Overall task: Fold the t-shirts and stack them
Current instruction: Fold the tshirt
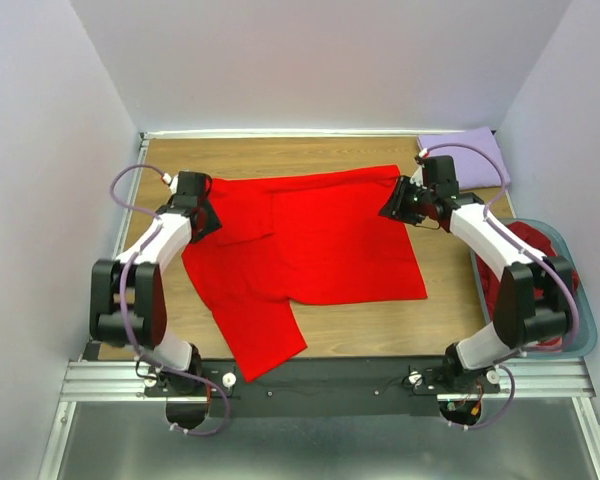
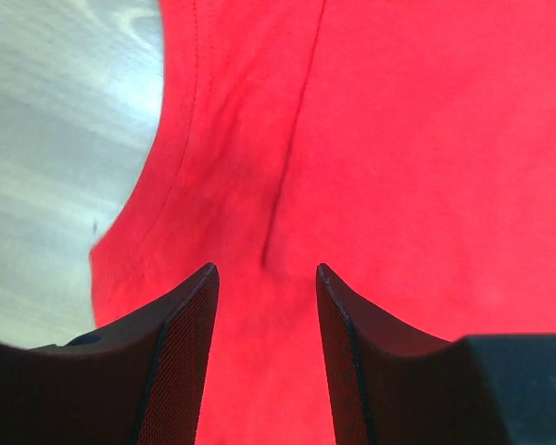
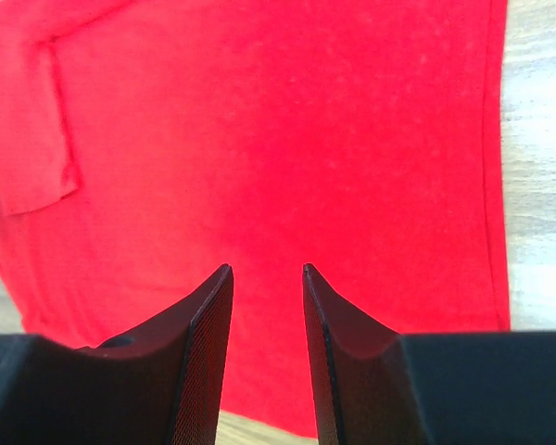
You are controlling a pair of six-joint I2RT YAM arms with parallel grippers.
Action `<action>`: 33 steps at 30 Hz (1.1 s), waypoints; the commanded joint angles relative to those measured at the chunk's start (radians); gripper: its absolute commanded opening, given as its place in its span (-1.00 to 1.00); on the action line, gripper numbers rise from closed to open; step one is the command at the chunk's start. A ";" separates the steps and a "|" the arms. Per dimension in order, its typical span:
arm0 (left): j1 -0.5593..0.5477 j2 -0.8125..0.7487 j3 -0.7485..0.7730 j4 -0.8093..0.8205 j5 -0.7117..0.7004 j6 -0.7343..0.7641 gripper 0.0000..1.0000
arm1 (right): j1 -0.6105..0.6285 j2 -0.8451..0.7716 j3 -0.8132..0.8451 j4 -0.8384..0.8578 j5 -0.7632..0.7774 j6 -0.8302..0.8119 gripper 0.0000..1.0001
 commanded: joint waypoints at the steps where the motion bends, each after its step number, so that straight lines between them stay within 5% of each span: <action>1: 0.002 0.114 0.081 -0.030 -0.020 0.108 0.07 | 0.007 0.069 0.033 -0.021 0.040 -0.018 -0.14; 20: -0.026 0.300 0.122 -0.009 -0.002 0.114 -0.10 | 0.007 0.092 -0.013 -0.012 0.068 -0.028 -0.15; 33: -0.049 0.303 0.134 -0.010 0.003 0.108 -0.40 | 0.007 0.095 -0.013 -0.006 0.069 -0.024 -0.15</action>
